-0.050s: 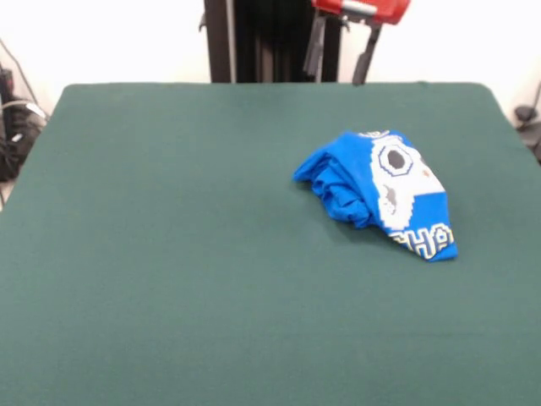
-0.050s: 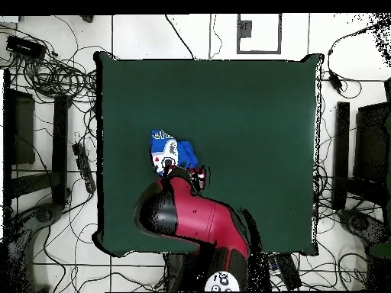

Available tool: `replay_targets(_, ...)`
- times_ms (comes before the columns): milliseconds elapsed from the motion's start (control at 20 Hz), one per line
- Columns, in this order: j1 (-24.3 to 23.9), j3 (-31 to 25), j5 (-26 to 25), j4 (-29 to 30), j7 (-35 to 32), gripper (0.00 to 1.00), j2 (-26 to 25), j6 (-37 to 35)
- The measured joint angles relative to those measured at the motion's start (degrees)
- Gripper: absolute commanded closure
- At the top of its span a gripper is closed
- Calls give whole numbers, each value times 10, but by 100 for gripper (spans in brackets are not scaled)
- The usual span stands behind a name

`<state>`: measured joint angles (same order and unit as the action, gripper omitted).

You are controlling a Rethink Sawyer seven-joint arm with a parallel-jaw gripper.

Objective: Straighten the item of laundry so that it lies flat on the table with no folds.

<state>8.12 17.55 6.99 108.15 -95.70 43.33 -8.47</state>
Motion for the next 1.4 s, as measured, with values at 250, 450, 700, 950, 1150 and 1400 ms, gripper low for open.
replay_targets(250, -39, -15, -2, 0, 0, 0, -26, 57)
replay_targets(450, -59, -17, -11, 1, 0, 0, -46, 82)
replay_targets(700, -85, -26, -19, 2, 0, 0, -80, 120)
replay_targets(950, -93, -40, -19, 7, 0, 0, -111, 137)
replay_targets(1150, -90, -57, -19, 23, 0, 0, -111, 136)
replay_targets(1400, -44, -45, -19, 33, 0, 0, -81, 94)
